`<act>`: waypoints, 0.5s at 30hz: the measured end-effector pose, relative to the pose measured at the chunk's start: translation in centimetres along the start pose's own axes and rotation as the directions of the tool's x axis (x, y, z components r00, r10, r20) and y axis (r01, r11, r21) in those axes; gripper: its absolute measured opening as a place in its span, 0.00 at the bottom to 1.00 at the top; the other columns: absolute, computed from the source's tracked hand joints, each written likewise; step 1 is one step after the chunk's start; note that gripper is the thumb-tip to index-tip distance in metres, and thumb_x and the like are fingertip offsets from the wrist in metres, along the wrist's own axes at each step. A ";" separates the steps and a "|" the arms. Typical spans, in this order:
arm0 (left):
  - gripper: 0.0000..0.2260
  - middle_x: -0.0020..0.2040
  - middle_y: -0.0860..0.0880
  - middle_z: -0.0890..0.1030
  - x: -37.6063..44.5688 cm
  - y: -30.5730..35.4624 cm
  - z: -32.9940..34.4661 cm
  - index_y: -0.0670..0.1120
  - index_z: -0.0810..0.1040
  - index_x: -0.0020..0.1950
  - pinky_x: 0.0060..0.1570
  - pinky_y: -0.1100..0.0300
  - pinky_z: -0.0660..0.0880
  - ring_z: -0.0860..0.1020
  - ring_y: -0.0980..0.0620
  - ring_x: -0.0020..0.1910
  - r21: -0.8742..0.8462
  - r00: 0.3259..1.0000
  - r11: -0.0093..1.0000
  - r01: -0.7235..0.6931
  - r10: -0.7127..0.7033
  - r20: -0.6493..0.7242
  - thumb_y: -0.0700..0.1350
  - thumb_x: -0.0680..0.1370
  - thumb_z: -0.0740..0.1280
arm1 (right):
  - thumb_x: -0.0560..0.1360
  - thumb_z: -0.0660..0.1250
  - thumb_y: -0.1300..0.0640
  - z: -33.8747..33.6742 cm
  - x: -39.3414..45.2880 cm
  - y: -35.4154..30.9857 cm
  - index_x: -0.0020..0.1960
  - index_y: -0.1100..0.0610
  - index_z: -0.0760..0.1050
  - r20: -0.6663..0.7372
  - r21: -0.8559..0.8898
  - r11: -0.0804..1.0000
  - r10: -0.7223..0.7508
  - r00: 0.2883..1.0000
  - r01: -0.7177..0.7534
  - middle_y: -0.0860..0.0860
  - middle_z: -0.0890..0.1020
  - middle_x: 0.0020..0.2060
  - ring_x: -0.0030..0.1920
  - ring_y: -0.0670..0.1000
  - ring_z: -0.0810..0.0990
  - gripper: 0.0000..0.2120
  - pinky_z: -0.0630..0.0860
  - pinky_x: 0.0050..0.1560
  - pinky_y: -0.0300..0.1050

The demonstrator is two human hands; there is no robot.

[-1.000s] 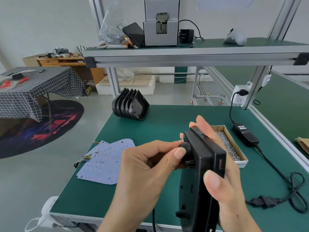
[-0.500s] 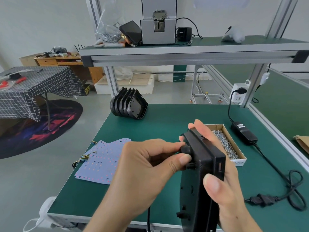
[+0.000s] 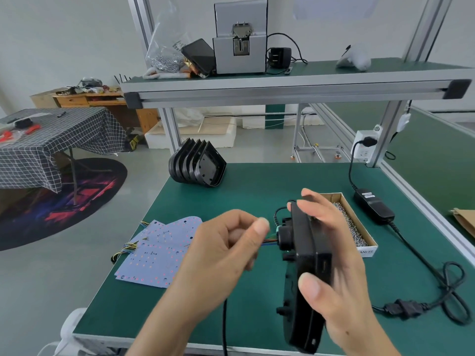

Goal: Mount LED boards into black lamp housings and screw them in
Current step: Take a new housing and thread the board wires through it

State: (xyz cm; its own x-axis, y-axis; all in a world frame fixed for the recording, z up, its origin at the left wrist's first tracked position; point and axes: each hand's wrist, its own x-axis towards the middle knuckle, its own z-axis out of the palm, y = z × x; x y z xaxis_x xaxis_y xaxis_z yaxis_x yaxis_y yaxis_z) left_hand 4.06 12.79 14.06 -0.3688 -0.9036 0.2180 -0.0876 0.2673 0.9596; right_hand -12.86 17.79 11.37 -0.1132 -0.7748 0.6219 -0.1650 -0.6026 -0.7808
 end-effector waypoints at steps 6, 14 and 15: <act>0.19 0.27 0.55 0.62 1.0 1.4 -0.5 0.49 0.79 0.35 0.29 0.64 0.57 0.57 0.54 0.27 -0.017 0.935 0.987 0.162 -0.148 0.322 0.59 0.80 0.65 | 0.75 0.69 0.30 -1.8 0.0 1.4 0.76 0.49 0.69 0.131 0.063 0.997 0.034 0.991 -0.043 0.54 0.62 0.81 0.81 0.61 0.61 0.37 0.67 0.76 0.62; 0.15 0.29 0.52 0.69 0.6 0.1 1.1 0.48 0.76 0.38 0.35 0.52 0.64 0.65 0.49 0.31 0.212 0.987 0.976 0.051 -0.082 0.140 0.56 0.80 0.63 | 0.75 0.68 0.34 -5.4 1.9 -0.6 0.65 0.36 0.80 0.191 -0.333 0.930 0.230 0.954 -0.158 0.34 0.69 0.76 0.78 0.40 0.64 0.20 0.65 0.73 0.51; 0.14 0.29 0.55 0.70 0.5 0.1 1.5 0.49 0.76 0.40 0.35 0.53 0.66 0.66 0.52 0.31 0.291 0.989 0.957 0.007 -0.049 0.137 0.55 0.81 0.62 | 0.74 0.68 0.36 -5.1 2.3 -1.1 0.62 0.34 0.81 0.198 -0.389 0.911 0.229 0.953 -0.138 0.32 0.70 0.74 0.77 0.38 0.66 0.17 0.65 0.72 0.48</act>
State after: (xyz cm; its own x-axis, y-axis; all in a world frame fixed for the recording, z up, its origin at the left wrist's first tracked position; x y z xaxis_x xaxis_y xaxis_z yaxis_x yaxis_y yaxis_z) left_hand 2.53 12.87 14.00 -0.4878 -0.8609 0.1447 -0.3555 0.3473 0.8678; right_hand -17.93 17.63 13.91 0.0484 -0.9141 0.4025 -0.5157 -0.3680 -0.7737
